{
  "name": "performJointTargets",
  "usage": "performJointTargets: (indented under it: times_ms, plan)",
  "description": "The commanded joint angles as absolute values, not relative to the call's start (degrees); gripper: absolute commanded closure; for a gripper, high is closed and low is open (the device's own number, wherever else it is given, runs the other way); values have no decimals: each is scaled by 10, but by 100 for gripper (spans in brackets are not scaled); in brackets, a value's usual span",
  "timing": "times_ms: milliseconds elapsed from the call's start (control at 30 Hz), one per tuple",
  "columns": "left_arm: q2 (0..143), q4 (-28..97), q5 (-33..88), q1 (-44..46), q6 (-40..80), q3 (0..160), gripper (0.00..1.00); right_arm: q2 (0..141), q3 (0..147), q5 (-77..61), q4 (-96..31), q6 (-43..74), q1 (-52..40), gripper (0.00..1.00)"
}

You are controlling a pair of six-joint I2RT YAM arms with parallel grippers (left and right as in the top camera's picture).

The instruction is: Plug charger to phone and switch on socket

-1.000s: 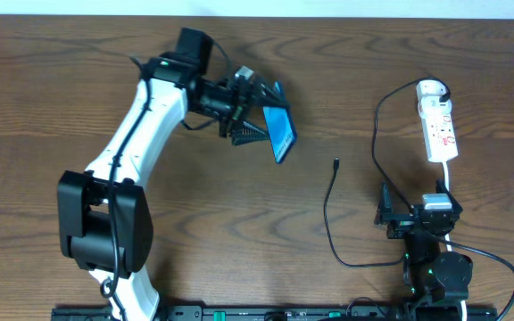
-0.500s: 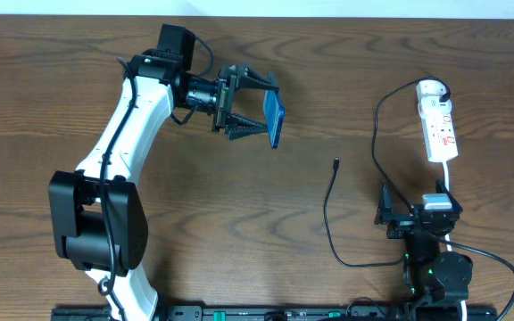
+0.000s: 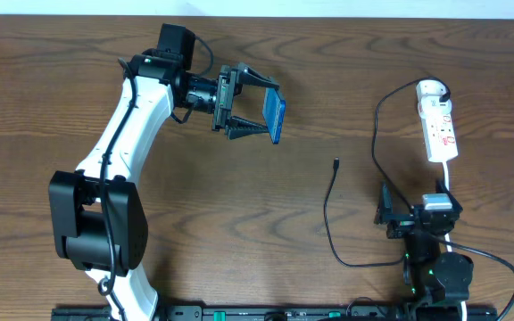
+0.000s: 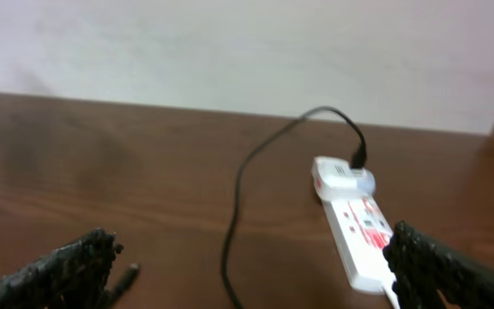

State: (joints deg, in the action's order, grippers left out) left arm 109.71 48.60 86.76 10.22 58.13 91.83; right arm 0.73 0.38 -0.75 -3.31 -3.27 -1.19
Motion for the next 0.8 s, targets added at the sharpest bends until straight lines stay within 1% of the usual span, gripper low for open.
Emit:
performJointTargets:
  times_ms: [0, 33, 67, 100, 167, 233, 333, 400, 433, 500, 567, 633, 667, 733, 767]
  plan:
    - [1085, 485, 901, 99, 584, 923, 20, 6, 3, -151, -5, 43, -12, 1]
    - [1085, 485, 901, 99, 584, 923, 21, 6, 3, -228, -4, 90, -12, 1]
    - [1085, 485, 901, 99, 584, 923, 21, 6, 3, -276, 1, 117, -12, 1]
    - [1085, 485, 901, 99, 584, 923, 20, 6, 3, -344, 27, 153, -12, 1]
    - [1085, 485, 901, 99, 584, 923, 20, 6, 3, -396, 65, 176, -12, 1]
    - [1085, 485, 901, 99, 584, 923, 21, 6, 3, -398, 115, 227, -12, 1]
    - [1085, 485, 901, 99, 584, 923, 21, 7, 11, -368, 245, 305, -11, 1]
    - [1085, 485, 901, 99, 584, 923, 20, 8, 32, -337, 286, 353, -11, 1]
    - [1085, 485, 901, 99, 584, 923, 21, 11, 52, -329, 291, 354, -11, 1]
    - [1085, 485, 901, 99, 584, 923, 20, 23, 93, -329, 275, 333, -10, 1]
    - [1085, 485, 901, 99, 584, 923, 20, 52, 153, -330, 220, 301, -11, 1]
    - [1085, 485, 901, 99, 584, 923, 21, 97, 227, -339, 135, 256, -11, 1]
    - [1085, 485, 901, 99, 584, 923, 20, 146, 300, -354, 43, 206, -11, 1]
    - [1085, 485, 901, 99, 584, 923, 21, 217, 395, -377, -77, 156, -11, 1]
    - [1085, 485, 901, 99, 584, 923, 21, 243, 426, -401, -111, 146, -11, 1]
